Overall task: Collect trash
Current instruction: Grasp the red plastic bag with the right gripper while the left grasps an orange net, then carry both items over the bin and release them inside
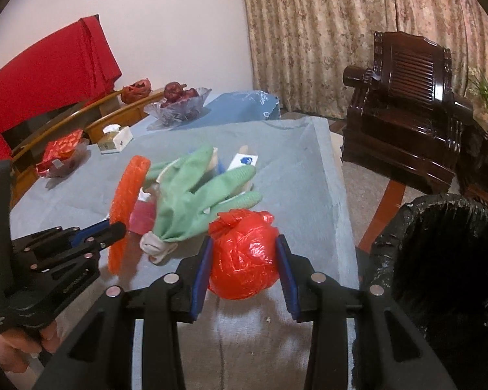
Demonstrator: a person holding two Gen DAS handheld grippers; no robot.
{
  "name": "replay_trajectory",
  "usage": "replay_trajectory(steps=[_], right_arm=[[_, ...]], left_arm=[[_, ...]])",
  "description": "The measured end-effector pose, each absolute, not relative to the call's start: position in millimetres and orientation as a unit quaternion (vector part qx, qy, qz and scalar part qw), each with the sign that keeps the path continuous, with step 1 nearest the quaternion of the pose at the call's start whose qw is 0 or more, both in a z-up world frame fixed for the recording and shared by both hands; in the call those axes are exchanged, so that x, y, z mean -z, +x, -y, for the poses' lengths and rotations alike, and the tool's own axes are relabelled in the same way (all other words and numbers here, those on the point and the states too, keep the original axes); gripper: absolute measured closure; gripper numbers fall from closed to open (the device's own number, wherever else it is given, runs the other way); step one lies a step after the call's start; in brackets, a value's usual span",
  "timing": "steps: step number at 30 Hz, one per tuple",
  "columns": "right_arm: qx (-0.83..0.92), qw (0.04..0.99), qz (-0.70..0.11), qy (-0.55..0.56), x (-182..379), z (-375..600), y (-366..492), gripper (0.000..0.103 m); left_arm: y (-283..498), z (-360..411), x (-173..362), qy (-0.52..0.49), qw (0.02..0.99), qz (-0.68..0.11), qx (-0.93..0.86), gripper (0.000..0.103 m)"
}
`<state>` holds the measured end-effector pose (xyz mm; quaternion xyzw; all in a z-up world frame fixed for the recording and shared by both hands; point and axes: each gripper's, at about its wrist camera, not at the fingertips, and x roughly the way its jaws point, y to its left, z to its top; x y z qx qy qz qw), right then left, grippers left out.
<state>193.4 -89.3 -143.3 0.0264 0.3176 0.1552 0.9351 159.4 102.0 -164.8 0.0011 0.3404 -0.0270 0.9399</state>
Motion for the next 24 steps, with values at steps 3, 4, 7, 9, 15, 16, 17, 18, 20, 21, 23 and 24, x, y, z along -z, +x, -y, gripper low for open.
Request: replay_trajectory(steps=[3, 4, 7, 9, 15, 16, 17, 18, 20, 21, 23, 24], right_arm=[[-0.157, 0.938, -0.308, 0.030, 135.1, 89.5, 188.9, 0.065], [-0.157, 0.938, -0.306, 0.031, 133.0, 89.7, 187.6, 0.065], [-0.158, 0.942, -0.293, 0.036, 121.7, 93.6, 181.5, 0.065], [-0.159, 0.945, -0.285, 0.038, 115.4, 95.7, 177.6, 0.065], [-0.155, 0.952, -0.260, 0.049, 96.2, 108.3, 164.3, 0.065], [-0.154, 0.953, -0.256, 0.051, 93.1, 112.3, 162.1, 0.065], [-0.153, 0.954, -0.254, 0.052, 90.7, 114.6, 161.1, 0.065], [-0.151, 0.955, -0.250, 0.053, 87.8, 117.9, 158.9, 0.065], [-0.146, 0.957, -0.244, 0.055, 83.4, 123.7, 154.9, 0.065], [-0.142, 0.958, -0.241, 0.056, 81.1, 127.8, 152.4, 0.065], [-0.136, 0.960, -0.237, 0.057, 77.2, 135.3, 149.0, 0.065], [-0.133, 0.961, -0.235, 0.058, 75.7, 139.4, 147.2, 0.065]], left_arm=[[152.5, -102.0, 152.5, -0.002, 0.943, -0.331, 0.032, 0.092], [150.0, -101.2, 147.9, -0.002, 0.944, -0.329, 0.034, 0.092], [144.9, -98.5, 136.8, -0.005, 0.946, -0.322, 0.038, 0.092], [141.1, -95.5, 130.3, -0.008, 0.947, -0.318, 0.043, 0.092], [131.2, -77.1, 111.4, -0.006, 0.949, -0.308, 0.064, 0.092], [130.0, -73.7, 108.7, -0.006, 0.949, -0.307, 0.067, 0.092], [128.6, -69.9, 106.0, -0.005, 0.950, -0.305, 0.071, 0.092], [127.6, -66.9, 104.2, -0.005, 0.950, -0.303, 0.074, 0.092], [125.2, -59.1, 99.3, -0.005, 0.951, -0.298, 0.083, 0.092], [123.7, -55.4, 97.6, -0.004, 0.951, -0.296, 0.087, 0.092], [120.9, -46.0, 93.4, -0.002, 0.952, -0.290, 0.096, 0.092], [119.1, -41.5, 92.4, -0.001, 0.952, -0.289, 0.100, 0.092]])
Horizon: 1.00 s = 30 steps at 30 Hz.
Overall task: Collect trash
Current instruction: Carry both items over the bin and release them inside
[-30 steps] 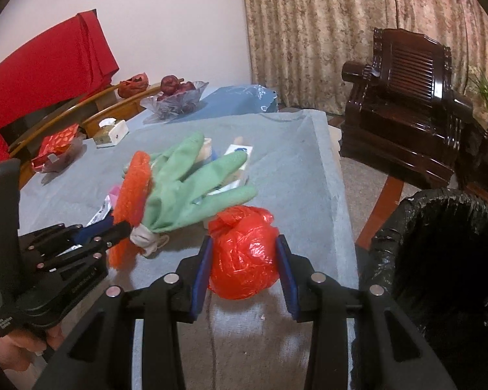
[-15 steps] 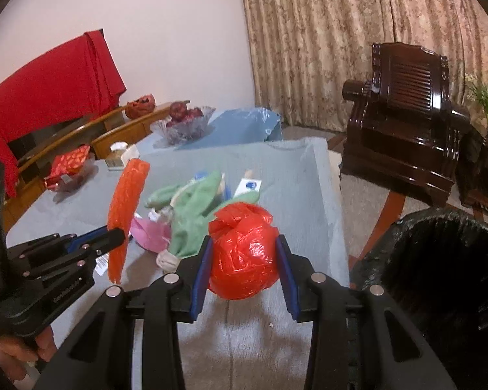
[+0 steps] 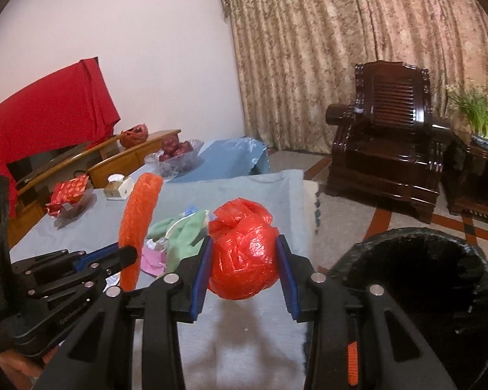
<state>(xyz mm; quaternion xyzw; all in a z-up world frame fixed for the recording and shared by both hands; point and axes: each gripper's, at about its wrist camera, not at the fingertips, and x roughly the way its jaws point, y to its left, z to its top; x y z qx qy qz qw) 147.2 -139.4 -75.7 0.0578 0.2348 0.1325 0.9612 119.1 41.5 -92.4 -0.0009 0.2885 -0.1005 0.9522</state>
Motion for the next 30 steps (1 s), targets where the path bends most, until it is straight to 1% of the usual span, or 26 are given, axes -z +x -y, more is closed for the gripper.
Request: replay_trajectory(steps=[14, 30], right_arm=[[-0.058, 0.972, -0.220, 0.066, 64.7, 211.3, 119.8, 0.065], [0.052, 0.967, -0.235, 0.086, 76.3, 306.6, 103.2, 0.065]], left_arm=[[123.3, 21.8, 84.0, 0.002, 0.943, -0.283, 0.178, 0.092], [134.0, 122.0, 98.7, 0.021, 0.914, -0.294, 0.279, 0.092]])
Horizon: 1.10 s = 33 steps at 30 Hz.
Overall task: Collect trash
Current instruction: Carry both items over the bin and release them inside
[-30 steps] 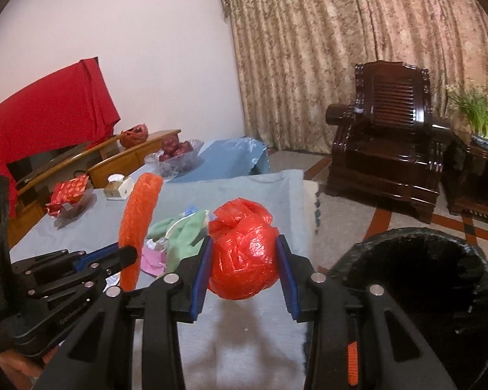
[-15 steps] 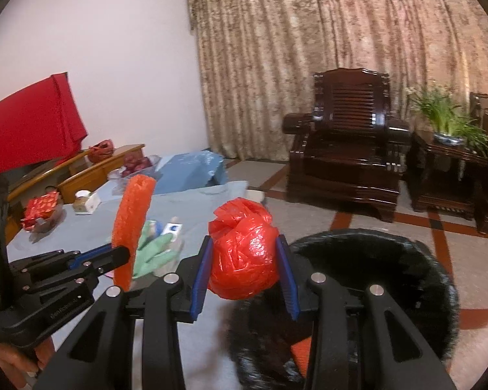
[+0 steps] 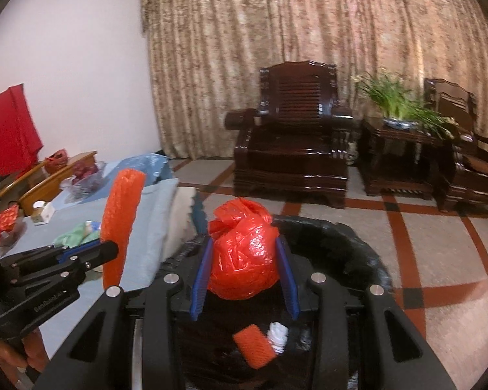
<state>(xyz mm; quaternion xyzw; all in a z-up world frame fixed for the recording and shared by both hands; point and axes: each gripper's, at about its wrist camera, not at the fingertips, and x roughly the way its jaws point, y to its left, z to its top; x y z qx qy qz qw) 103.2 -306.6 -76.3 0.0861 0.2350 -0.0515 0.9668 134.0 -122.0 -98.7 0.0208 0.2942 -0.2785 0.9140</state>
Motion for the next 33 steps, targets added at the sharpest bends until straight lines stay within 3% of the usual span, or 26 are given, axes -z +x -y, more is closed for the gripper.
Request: replay_trajectory(steps=[10, 12, 15, 16, 19, 21, 23, 28, 33], right_arm=[[0.090, 0.958, -0.254, 0.096, 95.0, 342.6, 95.3, 0.064], [0.095, 0.957, -0.257, 0.096, 98.7, 344.7, 92.8, 0.062], [0.105, 0.956, -0.257, 0.096, 100.9, 349.9, 90.6, 0.056], [0.108, 0.956, -0.257, 0.096, 101.4, 350.9, 90.0, 0.054], [0.121, 0.955, -0.254, 0.094, 101.0, 352.8, 88.5, 0.036], [0.130, 0.955, -0.249, 0.092, 100.4, 352.7, 87.3, 0.013], [0.139, 0.957, -0.241, 0.088, 98.0, 350.1, 85.7, 0.006], [0.123, 0.959, -0.241, 0.087, 95.7, 338.9, 91.1, 0.006], [0.090, 0.961, -0.243, 0.093, 93.6, 316.3, 101.7, 0.006]], left_arm=[[145.5, 173.5, 119.4, 0.030, 0.895, -0.316, 0.314, 0.091], [148.3, 179.0, 122.3, 0.027, 0.891, -0.320, 0.322, 0.083], [151.1, 178.7, 124.4, 0.018, 0.887, -0.324, 0.328, 0.056], [151.1, 177.9, 123.9, 0.015, 0.887, -0.323, 0.329, 0.053], [151.9, 168.2, 123.9, 0.016, 0.889, -0.322, 0.325, 0.046], [153.7, 158.6, 122.8, 0.012, 0.893, -0.320, 0.315, 0.040], [155.0, 146.0, 122.1, 0.010, 0.899, -0.318, 0.301, 0.034], [156.2, 107.2, 115.0, 0.009, 0.916, -0.305, 0.260, 0.017], [150.1, 60.2, 102.3, 0.008, 0.936, -0.285, 0.207, 0.013]])
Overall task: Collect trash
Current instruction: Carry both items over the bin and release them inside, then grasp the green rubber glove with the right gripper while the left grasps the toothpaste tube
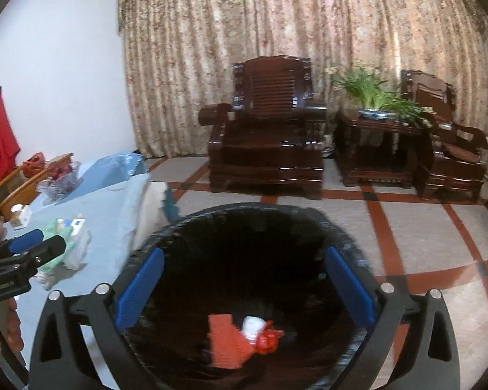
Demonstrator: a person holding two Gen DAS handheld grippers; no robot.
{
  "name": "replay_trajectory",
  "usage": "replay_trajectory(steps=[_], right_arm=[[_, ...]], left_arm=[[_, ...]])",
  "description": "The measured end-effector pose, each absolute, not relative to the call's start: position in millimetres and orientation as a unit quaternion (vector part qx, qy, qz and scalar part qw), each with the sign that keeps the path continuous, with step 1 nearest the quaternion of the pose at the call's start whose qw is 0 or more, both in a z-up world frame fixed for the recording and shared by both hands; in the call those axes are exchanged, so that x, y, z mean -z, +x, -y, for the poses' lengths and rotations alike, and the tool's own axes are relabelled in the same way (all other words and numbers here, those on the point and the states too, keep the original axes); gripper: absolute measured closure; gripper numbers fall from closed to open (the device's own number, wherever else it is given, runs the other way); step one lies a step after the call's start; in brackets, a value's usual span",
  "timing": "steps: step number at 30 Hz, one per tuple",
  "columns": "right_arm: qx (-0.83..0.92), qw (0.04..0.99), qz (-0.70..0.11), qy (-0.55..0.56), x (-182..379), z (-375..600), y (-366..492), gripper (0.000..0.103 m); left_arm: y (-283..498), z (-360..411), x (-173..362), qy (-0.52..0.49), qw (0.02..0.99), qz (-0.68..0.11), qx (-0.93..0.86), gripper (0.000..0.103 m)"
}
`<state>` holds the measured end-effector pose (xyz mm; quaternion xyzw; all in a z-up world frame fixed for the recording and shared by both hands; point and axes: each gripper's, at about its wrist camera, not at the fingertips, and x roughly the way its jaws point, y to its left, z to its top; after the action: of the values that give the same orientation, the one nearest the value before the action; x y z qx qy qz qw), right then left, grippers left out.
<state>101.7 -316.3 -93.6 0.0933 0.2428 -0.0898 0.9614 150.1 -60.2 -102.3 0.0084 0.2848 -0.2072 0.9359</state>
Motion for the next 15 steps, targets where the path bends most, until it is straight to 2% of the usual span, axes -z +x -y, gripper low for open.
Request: replay_trajectory(steps=[15], right_arm=[[-0.053, 0.965, -0.249, 0.060, 97.0, 171.2, 153.2, 0.006]], left_arm=[[138.4, -88.6, 89.3, 0.004, 0.964, -0.263, 0.043, 0.012]])
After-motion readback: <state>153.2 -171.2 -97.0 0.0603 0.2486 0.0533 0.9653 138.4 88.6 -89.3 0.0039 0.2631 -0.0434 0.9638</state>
